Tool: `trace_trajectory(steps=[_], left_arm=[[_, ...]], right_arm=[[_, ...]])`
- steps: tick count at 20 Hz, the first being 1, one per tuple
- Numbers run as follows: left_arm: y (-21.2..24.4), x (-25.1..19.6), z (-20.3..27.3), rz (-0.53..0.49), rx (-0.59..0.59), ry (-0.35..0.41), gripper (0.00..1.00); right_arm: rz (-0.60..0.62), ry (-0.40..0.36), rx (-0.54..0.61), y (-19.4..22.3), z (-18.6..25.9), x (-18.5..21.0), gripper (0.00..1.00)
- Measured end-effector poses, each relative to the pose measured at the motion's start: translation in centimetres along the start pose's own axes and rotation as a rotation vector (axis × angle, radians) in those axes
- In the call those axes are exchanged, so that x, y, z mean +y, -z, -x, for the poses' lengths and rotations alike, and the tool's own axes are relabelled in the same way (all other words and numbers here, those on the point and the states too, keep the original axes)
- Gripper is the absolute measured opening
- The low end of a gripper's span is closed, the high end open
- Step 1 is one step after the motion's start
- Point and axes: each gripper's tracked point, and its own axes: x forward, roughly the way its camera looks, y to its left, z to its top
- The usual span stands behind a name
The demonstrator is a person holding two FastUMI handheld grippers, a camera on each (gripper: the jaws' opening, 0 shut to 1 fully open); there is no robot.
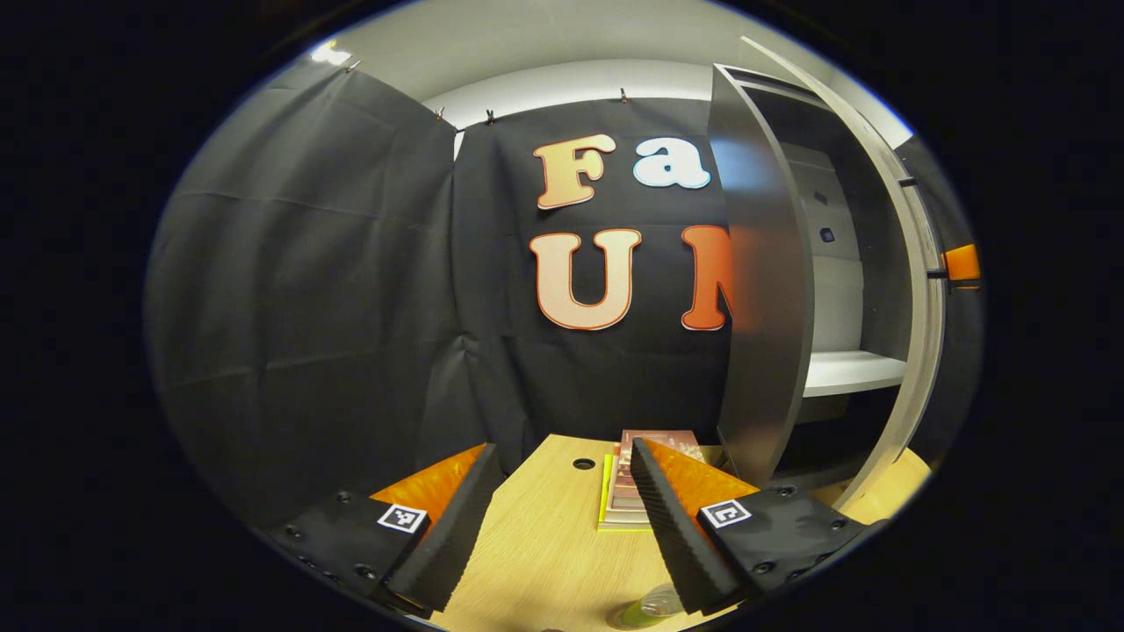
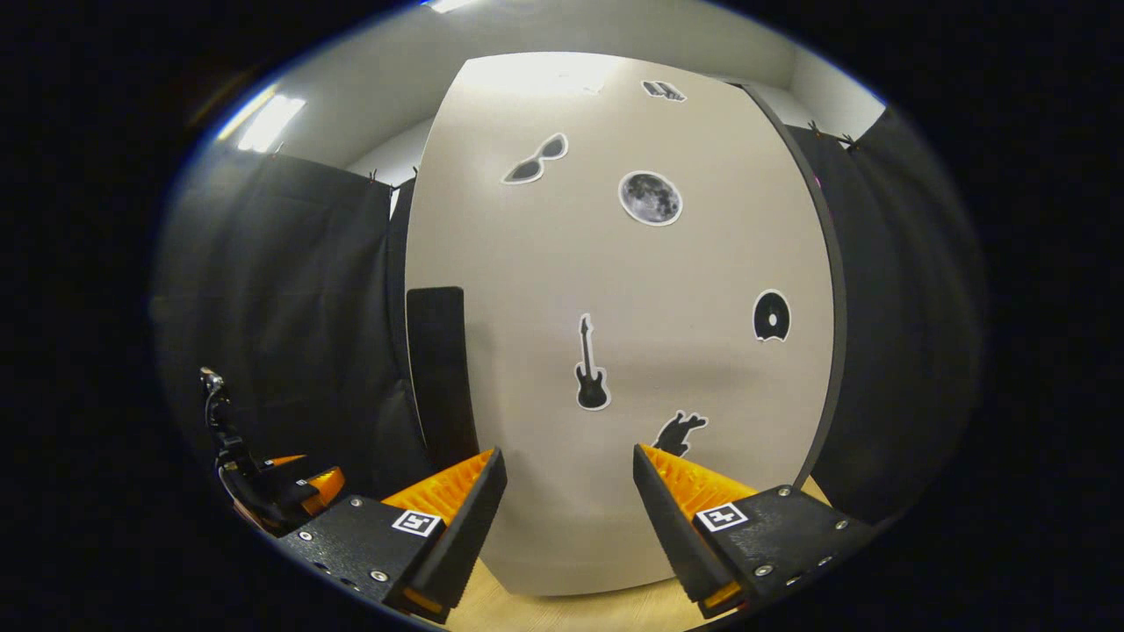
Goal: Open the cabinet door with the right hand, grasp the bottle in the cabinet with the left hand and place it on the coaster, then close the cabinet door with the right hand.
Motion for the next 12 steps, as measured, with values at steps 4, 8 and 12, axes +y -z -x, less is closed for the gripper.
trace_trajectory(steps=[4, 8, 12], left_arm=[[-0.6, 0.2, 0.0, 0.002, -0.008, 0.013, 0.98], [-1.3, 0.2, -0.2, -0.008, -0.021, 0.030, 0.98], [-1.5, 0.1, -0.7, -0.003, -0.023, 0.044, 0.96]], right_arm=[[-0.053, 0.008, 0.021, 0.3, -0.8, -0.1, 0.89], [-0.082, -0.018, -0.005, -0.6, -0.4, 0.7, 0.90], [-0.064, 0.001, -0.012, -0.9, -0.7, 0.8, 0.89]])
